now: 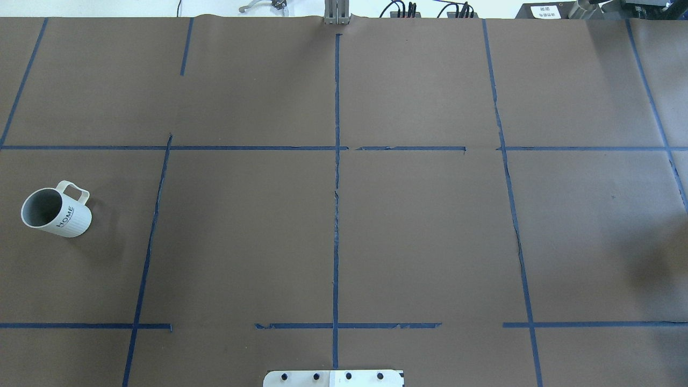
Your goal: Left arm hands cup to right arm to dump lemon
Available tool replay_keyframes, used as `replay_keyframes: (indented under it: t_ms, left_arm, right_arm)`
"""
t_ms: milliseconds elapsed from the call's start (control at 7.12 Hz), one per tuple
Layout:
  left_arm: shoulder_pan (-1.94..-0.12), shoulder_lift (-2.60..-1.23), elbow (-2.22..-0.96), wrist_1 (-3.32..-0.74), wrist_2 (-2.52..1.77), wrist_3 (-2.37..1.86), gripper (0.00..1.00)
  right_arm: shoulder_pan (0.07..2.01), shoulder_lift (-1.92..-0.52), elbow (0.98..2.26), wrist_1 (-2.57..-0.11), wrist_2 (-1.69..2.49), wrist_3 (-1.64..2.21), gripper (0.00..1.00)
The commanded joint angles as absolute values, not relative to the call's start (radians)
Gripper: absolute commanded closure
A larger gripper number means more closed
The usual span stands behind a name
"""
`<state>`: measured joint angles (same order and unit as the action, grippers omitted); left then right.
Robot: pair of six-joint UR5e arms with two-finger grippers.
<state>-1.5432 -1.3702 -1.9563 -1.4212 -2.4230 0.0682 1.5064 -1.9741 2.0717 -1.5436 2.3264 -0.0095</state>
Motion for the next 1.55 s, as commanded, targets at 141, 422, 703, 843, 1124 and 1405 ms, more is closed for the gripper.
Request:
replay_keyframes:
  t_ms: [141, 422, 703, 843, 1124, 1405]
  left_arm:
    - [-1.537, -1.356, -1.966, -1.439, -2.427, 0.075, 0.0]
    - [-1.537, -1.35, -1.962, -1.443, -2.419, 0.074, 0.0]
    - [-1.536, -1.351, -1.95, -1.445, -2.424, 0.074, 0.0]
    - [-1.536, -1.362, -1.948, -1.443, -2.421, 0.072, 0.0]
    - [-1.537, -1.361, -1.953, -1.445, -2.424, 0.072, 0.0]
    - [-1.537, -1.359, -1.965, -1.445, -2.425, 0.072, 0.0]
  right_arm:
    - [1.505, -1.968, 2.071, -1.545, 2.327, -0.009, 0.0]
    - [1.503, -1.965, 2.071, -1.546, 2.33, 0.0, 0.0]
    - [1.503, -1.962, 2.068, -1.546, 2.385, 0.003, 0.0]
    - [1.503, -1.962, 2.066, -1.543, 2.385, -0.001, 0.0]
    - [1.505, -1.962, 2.066, -1.542, 2.385, -0.009, 0.0]
    - [1.505, -1.962, 2.066, -1.542, 2.385, -0.009, 0.0]
